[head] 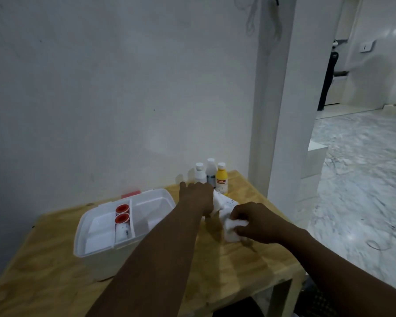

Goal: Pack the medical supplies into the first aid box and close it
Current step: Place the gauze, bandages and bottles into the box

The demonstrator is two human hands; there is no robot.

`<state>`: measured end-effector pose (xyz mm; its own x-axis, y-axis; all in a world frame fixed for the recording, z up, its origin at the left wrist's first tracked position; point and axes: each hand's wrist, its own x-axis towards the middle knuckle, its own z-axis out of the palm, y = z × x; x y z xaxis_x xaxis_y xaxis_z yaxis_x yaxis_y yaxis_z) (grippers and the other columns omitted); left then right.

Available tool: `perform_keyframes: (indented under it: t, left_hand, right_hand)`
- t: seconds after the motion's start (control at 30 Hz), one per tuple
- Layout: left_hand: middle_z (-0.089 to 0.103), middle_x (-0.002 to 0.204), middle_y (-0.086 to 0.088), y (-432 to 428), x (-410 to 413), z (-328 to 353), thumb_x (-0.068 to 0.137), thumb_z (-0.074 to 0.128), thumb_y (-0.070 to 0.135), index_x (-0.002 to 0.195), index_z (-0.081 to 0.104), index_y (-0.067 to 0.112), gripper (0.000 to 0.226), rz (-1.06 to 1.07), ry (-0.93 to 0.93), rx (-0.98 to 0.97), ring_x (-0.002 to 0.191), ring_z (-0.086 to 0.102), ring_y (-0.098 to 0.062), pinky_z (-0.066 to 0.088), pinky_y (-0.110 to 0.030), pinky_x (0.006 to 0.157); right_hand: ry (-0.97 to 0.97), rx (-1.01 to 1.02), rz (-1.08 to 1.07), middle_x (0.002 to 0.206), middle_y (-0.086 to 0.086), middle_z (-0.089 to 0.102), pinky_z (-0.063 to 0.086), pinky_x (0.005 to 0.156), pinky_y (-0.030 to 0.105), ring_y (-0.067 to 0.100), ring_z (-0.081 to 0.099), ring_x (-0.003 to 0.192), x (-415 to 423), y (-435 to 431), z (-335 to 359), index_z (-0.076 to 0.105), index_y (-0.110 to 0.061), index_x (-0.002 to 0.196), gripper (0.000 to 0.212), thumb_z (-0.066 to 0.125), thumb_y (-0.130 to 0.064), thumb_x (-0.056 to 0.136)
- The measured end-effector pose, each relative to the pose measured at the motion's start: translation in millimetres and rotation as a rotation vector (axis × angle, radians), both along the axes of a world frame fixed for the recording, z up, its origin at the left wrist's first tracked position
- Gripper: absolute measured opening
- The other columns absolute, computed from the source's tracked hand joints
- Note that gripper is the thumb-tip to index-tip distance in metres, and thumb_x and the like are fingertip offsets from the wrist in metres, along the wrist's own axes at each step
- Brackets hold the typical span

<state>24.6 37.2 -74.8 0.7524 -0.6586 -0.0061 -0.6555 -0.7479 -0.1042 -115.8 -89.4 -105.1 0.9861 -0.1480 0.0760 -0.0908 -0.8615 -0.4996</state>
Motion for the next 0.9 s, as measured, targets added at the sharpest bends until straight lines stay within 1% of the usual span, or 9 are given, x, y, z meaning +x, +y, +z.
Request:
perform_keyframes:
  t: [0.17,0.3,0.37,0.47,0.5,0.57,0.67,0.8,0.9]
  left_hand:
    - [0.064,0.118,-0.005,-6,2,-8,0.085,0.067,0.041,0.120,0.056,0.023,0.040,0.008,0.032,-0.036,0.112,0.059,-0.026,0.033,-0.051,0.106]
    - [0.065,0.110,-0.004,-2,6,4,0.085,0.067,0.038,0.111,0.058,0.022,0.032,-0.025,0.083,-0.162,0.106,0.062,-0.026,0.041,-0.047,0.098]
    - [0.064,0.115,-0.005,6,10,18,0.085,0.069,0.035,0.113,0.058,0.021,0.034,-0.030,0.130,-0.250,0.108,0.060,-0.027,0.045,-0.043,0.095]
    - [0.062,0.120,-0.007,24,20,40,0.077,0.079,0.033,0.103,0.055,0.027,0.036,-0.028,0.221,-0.418,0.109,0.059,-0.028,0.051,-0.040,0.091]
    - [0.062,0.120,-0.007,32,23,47,0.075,0.082,0.033,0.100,0.055,0.028,0.036,-0.027,0.238,-0.473,0.107,0.060,-0.027,0.052,-0.038,0.089]
    - [0.064,0.114,-0.005,49,28,61,0.072,0.085,0.030,0.095,0.061,0.026,0.034,-0.021,0.255,-0.559,0.099,0.061,-0.022,0.051,-0.032,0.077]
    - [0.066,0.098,-0.001,81,33,76,0.070,0.088,0.026,0.094,0.068,0.021,0.032,0.002,0.282,-0.638,0.084,0.060,-0.016,0.042,-0.022,0.061]
    - [0.067,0.094,0.002,131,41,82,0.074,0.085,0.022,0.094,0.071,0.021,0.025,0.091,0.300,-0.699,0.084,0.060,-0.013,0.042,-0.021,0.063]
    - [0.072,0.096,-0.002,169,46,85,0.076,0.081,0.015,0.086,0.069,0.023,0.018,0.175,0.334,-0.782,0.092,0.067,-0.021,0.054,-0.032,0.078]
  right_hand:
    - [0.013,0.228,-0.030,0.098,0.000,0.070,0.050,0.074,0.026,0.016,0.064,0.089,2,4,8,0.073,-0.025,0.091,0.012,0.063,-0.021,0.083]
    - [-0.003,0.416,-0.133,0.096,0.004,0.069,0.053,0.073,0.032,0.019,0.064,0.087,2,3,16,0.072,-0.013,0.091,0.015,0.061,-0.024,0.090]
    - [-0.013,0.585,-0.175,0.092,0.010,0.066,0.058,0.072,0.043,0.024,0.063,0.081,0,4,20,0.067,-0.006,0.090,0.019,0.056,-0.020,0.094]
    - [-0.077,0.826,-0.222,0.086,0.015,0.061,0.056,0.078,0.060,0.030,0.063,0.077,-2,9,28,0.061,-0.003,0.084,0.017,0.051,-0.013,0.094]
    - [-0.098,0.911,-0.239,0.087,0.019,0.063,0.058,0.075,0.059,0.032,0.065,0.075,0,12,33,0.061,0.000,0.089,0.015,0.052,-0.011,0.093]
    - [-0.125,1.053,-0.275,0.097,0.027,0.066,0.061,0.066,0.048,0.032,0.071,0.074,4,21,44,0.061,0.007,0.102,0.019,0.052,-0.007,0.092]
    - [-0.186,1.165,-0.333,0.097,0.026,0.069,0.058,0.056,0.034,0.034,0.072,0.078,16,37,60,0.064,0.002,0.100,0.019,0.049,-0.006,0.091]
    - [-0.208,1.160,-0.241,0.088,0.021,0.071,0.054,0.057,0.031,0.031,0.071,0.077,36,66,75,0.066,0.000,0.100,0.022,0.049,-0.004,0.088]
    - [-0.187,1.068,-0.114,0.089,0.019,0.073,0.054,0.055,0.031,0.030,0.072,0.074,53,97,82,0.063,-0.002,0.112,0.024,0.051,-0.004,0.091]
